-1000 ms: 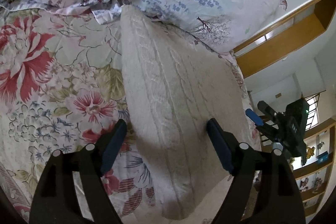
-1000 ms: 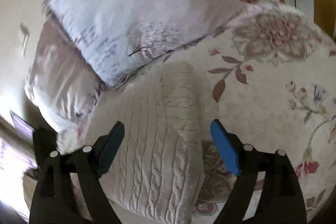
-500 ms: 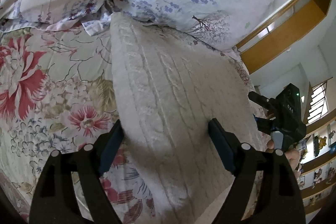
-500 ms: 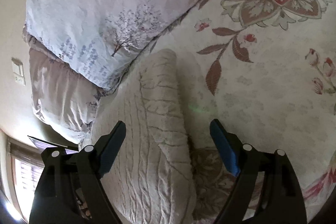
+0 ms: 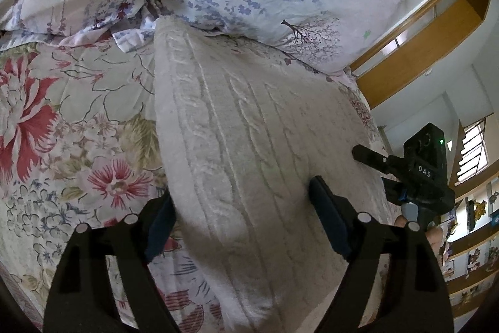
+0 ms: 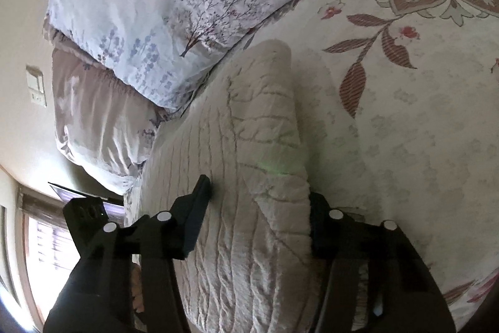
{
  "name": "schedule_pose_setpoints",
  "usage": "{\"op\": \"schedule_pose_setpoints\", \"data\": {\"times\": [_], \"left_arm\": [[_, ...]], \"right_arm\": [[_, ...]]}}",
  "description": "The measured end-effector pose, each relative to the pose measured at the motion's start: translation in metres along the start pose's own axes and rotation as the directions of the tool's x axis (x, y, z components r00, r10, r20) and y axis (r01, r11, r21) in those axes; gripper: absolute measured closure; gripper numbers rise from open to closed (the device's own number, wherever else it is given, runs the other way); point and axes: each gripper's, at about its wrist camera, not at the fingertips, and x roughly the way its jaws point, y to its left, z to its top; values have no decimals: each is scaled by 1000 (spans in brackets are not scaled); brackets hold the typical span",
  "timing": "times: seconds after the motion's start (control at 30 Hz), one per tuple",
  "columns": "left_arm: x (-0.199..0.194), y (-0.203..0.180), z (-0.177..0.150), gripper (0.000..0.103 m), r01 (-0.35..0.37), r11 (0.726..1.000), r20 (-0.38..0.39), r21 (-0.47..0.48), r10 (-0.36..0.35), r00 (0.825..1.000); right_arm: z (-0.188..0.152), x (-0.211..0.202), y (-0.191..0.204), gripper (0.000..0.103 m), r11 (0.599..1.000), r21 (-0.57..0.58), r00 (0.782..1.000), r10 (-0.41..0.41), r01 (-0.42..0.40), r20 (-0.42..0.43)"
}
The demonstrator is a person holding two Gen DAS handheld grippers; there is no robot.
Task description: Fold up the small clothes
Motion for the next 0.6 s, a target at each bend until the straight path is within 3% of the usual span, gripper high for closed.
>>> {"op": "schedule_pose_setpoints", "data": {"times": [0.17, 0.33, 0.47, 0.6], "left_arm": [[-4, -4, 0, 37, -12, 1000, 14, 24, 11, 1000], [-15, 0, 0, 59, 16, 1000, 32, 18, -16, 999], [-33, 3, -5, 63, 55, 998, 39, 28, -56, 998], [-65, 12, -12, 63, 57, 998, 69, 34, -59, 996]], "right_arm": [[-2, 0, 5, 70, 1000, -17, 1000, 15, -15, -2], [-6, -7, 11, 75, 998, -9, 998, 65, -65, 26], [-13, -15, 30, 76, 992, -32, 991, 125, -123, 45], [-26, -9, 62, 77, 988, -98, 992, 124, -121, 30]]}}
